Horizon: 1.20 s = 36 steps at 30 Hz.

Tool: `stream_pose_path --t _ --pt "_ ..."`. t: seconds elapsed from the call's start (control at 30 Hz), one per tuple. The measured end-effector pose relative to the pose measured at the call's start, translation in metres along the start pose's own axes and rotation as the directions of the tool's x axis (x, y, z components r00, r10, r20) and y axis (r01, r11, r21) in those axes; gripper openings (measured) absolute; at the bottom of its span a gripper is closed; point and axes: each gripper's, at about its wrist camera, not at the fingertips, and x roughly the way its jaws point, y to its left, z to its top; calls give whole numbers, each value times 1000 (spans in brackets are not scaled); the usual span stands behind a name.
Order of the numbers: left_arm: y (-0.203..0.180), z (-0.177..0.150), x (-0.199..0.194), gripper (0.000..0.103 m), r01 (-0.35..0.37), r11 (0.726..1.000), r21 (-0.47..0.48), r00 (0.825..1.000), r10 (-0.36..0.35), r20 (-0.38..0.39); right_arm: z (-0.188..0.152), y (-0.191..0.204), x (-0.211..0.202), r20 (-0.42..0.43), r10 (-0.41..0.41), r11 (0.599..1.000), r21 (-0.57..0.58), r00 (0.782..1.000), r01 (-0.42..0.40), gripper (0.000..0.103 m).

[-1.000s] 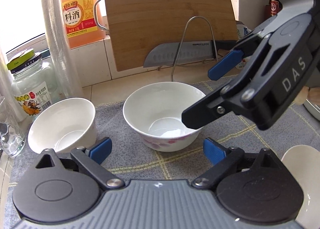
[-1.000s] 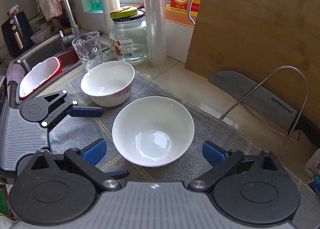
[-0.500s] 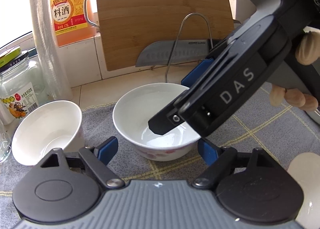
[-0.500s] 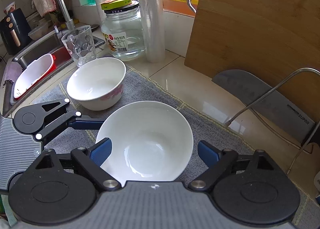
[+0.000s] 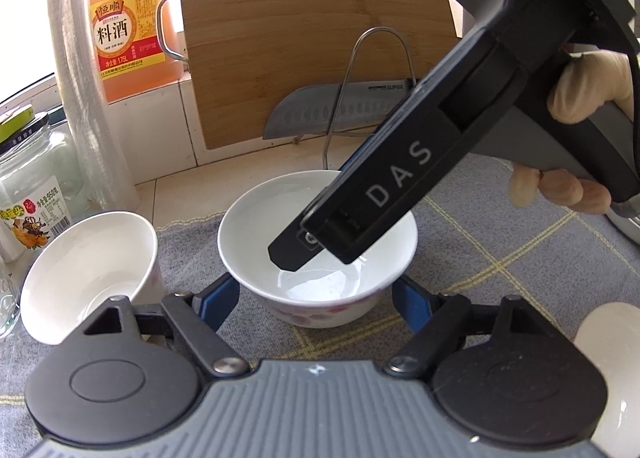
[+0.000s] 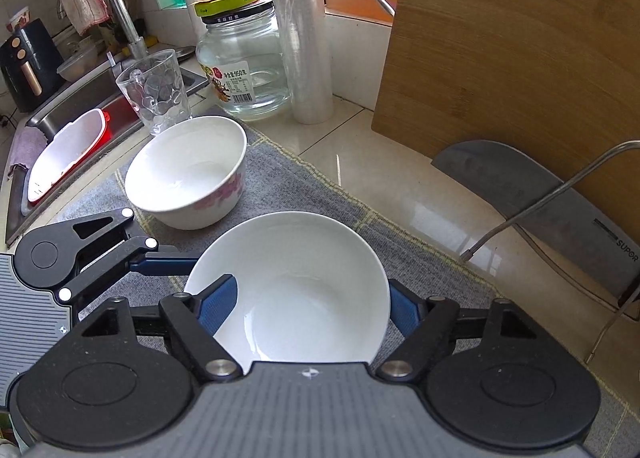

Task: Organize plates and bowls
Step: 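Lift the bowl with the right tool and carry it toward another white bowl, then lower the held bowl into the other white bowl with the right tool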

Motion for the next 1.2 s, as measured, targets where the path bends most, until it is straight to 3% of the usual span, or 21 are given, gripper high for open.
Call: stream_pose_path --t 0.67,1.2 --pt "-3 4 -10 83 9 1000 9 1000 -9 -9 1 -1 -7 -3 41 999 35 999 -41 83" --pt "-27 7 -64 83 31 999 20 999 -31 -8 -22 26 -67 39 85 996 30 996 -86 83"
